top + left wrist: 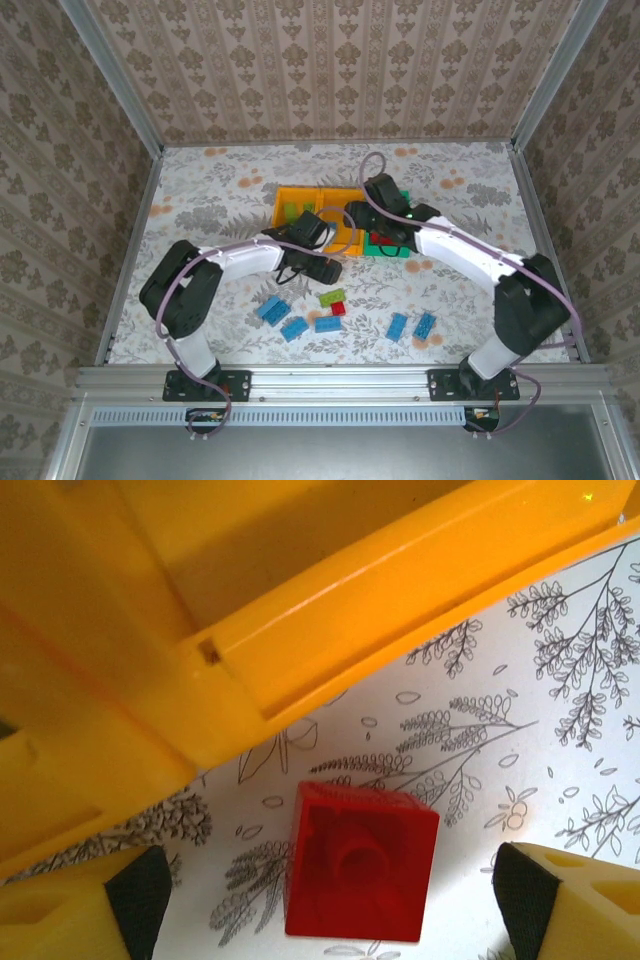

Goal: Sort the legos into containers by color

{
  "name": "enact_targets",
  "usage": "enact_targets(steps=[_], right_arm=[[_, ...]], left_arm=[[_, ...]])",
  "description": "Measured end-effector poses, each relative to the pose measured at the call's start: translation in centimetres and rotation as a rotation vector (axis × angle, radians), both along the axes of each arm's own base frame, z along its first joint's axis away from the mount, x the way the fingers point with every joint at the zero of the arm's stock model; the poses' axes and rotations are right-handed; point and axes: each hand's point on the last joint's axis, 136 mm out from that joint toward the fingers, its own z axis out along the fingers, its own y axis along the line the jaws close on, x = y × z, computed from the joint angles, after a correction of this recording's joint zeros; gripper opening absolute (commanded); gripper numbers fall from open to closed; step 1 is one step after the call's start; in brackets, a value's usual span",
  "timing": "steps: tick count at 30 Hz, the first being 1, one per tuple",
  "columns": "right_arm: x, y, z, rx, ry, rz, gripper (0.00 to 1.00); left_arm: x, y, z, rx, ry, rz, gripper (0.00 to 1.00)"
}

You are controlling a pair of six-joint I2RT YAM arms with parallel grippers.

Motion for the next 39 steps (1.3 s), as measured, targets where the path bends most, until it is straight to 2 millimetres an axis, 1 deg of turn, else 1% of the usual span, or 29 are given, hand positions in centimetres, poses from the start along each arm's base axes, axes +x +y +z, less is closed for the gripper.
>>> enact_targets(steps=[2,4,7,10,15,17,24,28,30,32,34,39], right_arm=[[-0.3,-1.9,0.5,0.000,-0.015,-0.039,0.75],[-0.7,-3.7,0.6,-0.003,-0.020,-0.073,0.75],[-1.4,-6.1,0.3,-0.009,-0.017,-0.122,0.75],[-2.2,-7.9,0.3,-0.012,-0.013,-0.155,0.75],[-3.0,-10.1,0.5,-0.015,-0.024,-0.194,0.76],[-3.5,-10.9,0.3,-0.016,-0.025,-0.208,0.76],[-5.2,-13.6,0.0,-0.015,-0.023,-0.266,0.76],[-5.8,-14.3,-0.2,-0.014,-0.023,-0.279,0.76],[-5.9,-14.5,-0.3,-0.017,-0.020,-0.280,0.77],[-6.1,-14.6,-0.5,-0.020,-0.016,-0.283,0.77],[-6.4,-14.9,-0.8,-0.024,-0.010,-0.288,0.76],[-7.3,-15.4,-2.2,-0.032,0.019,-0.294,0.76]], left_arm=[[0.2,-0.2,-0.3,0.004,0.004,-0.001,0.83],[0.4,-0.5,-0.6,0.009,0.008,-0.005,0.80],[0.7,-0.8,-1.0,0.019,0.011,-0.007,0.72],[1.0,-1.2,-1.0,0.018,0.009,-0.006,0.63],[1.5,-1.6,-1.1,0.028,0.008,-0.003,0.39],[1.4,-1.9,-1.1,0.022,0.012,-0.005,0.34],[0.4,-2.8,-1.0,0.004,0.029,-0.023,0.31],[-0.2,-3.1,-0.8,-0.002,0.052,-0.026,0.32],[-0.3,-3.5,-0.2,-0.013,0.057,-0.028,0.32],[0.0,-4.6,1.1,-0.044,0.048,-0.034,0.32],[0.7,-6.0,2.8,-0.088,0.023,-0.043,0.33],[3.1,-9.9,8.5,-0.220,-0.061,-0.067,0.33]])
